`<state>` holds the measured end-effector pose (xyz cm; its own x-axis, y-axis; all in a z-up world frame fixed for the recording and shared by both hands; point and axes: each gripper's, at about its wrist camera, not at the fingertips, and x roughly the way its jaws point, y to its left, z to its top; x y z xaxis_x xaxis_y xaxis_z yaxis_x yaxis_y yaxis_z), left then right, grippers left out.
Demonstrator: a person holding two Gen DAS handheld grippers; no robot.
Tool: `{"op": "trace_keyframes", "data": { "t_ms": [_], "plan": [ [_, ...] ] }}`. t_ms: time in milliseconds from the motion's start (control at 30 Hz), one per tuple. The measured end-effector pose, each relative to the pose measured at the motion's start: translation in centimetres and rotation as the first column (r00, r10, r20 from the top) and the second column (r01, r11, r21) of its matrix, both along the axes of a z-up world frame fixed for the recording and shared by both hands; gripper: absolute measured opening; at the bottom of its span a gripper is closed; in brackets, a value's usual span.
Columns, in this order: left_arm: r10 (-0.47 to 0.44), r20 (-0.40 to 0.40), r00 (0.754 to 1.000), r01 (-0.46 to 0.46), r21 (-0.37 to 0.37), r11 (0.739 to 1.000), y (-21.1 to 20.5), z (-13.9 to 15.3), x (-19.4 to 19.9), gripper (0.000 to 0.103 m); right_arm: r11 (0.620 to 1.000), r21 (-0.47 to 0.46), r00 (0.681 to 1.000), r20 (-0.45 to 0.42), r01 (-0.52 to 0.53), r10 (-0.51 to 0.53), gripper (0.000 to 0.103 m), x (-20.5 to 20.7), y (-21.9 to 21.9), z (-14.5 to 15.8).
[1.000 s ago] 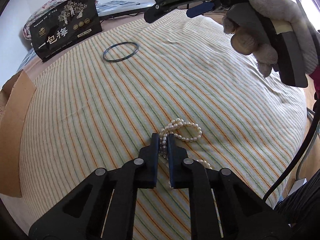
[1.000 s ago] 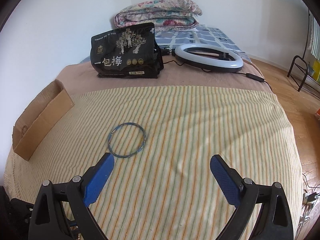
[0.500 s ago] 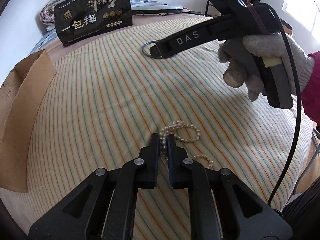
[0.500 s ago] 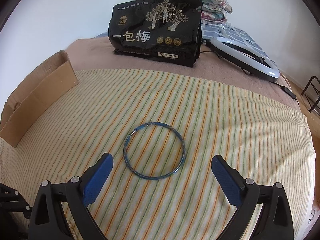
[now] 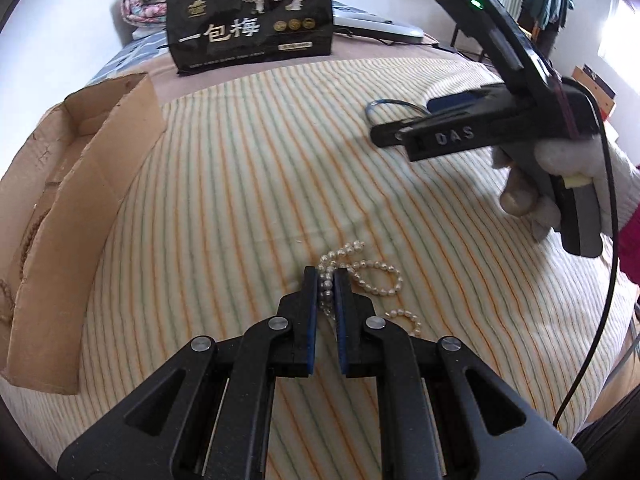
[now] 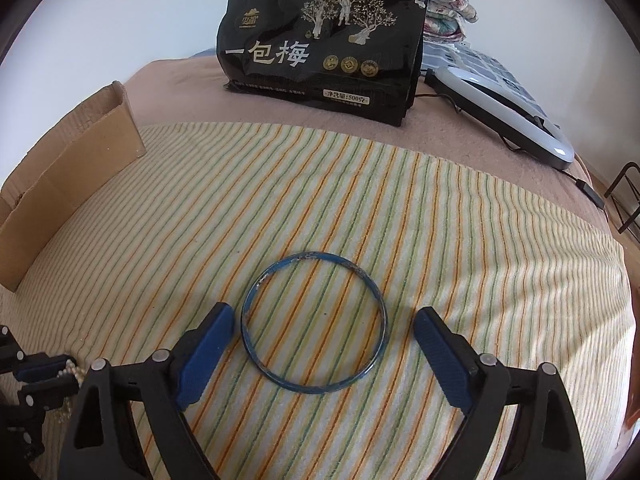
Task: Organize jewelry
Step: 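Close left tool on the pearl necklace while right tool closes on the blue bangle, then carry necklace with left tool over the box while right tool carries the bangle there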
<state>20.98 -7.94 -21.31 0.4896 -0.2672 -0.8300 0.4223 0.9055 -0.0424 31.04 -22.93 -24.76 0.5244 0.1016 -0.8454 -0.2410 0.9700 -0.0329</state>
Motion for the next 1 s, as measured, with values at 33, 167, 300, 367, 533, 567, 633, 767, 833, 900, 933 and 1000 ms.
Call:
{"op": "trace_keyframes", "data": {
  "t_ms": [33,167,300,367,533,567,633,767,833,900,933,1000],
  "plan": [
    [0.011,0.001,1.000,-0.011,0.001,1.000,0.2,0.0,0.3,0.008,1.000,0.001,1.000,0.001,-0.005,0.005,0.085,0.0,0.1,0.1],
    [0.049,-0.005,0.999,-0.049,-0.017,0.999,1.5,0.3,0.8,0.008,1.000,0.003,1.000,-0.003,-0.026,0.026,0.073,-0.2,0.3,0.3],
    [0.072,-0.007,0.997,-0.072,-0.033,0.997,2.3,0.5,0.9,0.007,1.000,-0.002,1.000,0.002,-0.024,0.024,0.073,-0.4,0.4,0.4],
    [0.077,-0.005,0.997,-0.077,-0.038,0.996,2.6,0.7,1.0,0.007,1.000,-0.003,1.000,0.011,-0.015,0.015,0.073,-0.6,0.4,0.7],
    [0.093,0.009,0.996,-0.093,-0.061,0.994,3.4,1.8,0.8,0.007,1.000,0.013,0.999,0.036,-0.010,0.010,0.073,-1.6,0.3,2.1],
    [0.096,0.013,0.995,-0.095,-0.066,0.993,3.6,2.1,0.8,0.007,1.000,0.015,0.999,0.041,-0.011,0.010,0.073,-1.8,0.3,2.4],
    [0.102,0.025,0.994,-0.100,-0.073,0.992,3.9,2.7,0.5,0.007,1.000,0.021,0.999,0.050,-0.012,0.011,0.073,-2.2,0.4,3.0],
    [0.114,0.046,0.992,-0.109,-0.085,0.990,4.5,4.0,0.2,0.007,0.999,0.027,0.998,0.068,-0.018,0.016,0.073,-3.1,0.6,4.3],
    [0.118,0.057,0.991,-0.112,-0.088,0.990,4.8,4.7,0.1,0.007,0.999,0.029,0.997,0.077,-0.025,0.023,0.073,-3.4,0.9,4.9],
    [0.122,0.070,0.990,-0.115,-0.091,0.989,5.1,5.4,-0.1,0.007,0.999,0.029,0.996,0.085,-0.033,0.030,0.073,-3.8,1.1,5.6],
    [0.125,0.076,0.989,-0.117,-0.094,0.989,5.3,5.7,-0.1,0.007,0.999,0.029,0.996,0.088,-0.037,0.034,0.073,-3.9,1.3,5.9],
    [0.131,0.087,0.988,-0.122,-0.101,0.987,5.6,6.4,-0.2,0.007,0.999,0.030,0.995,0.096,-0.044,0.041,0.073,-4.2,1.7,6.5]
  ]
}}
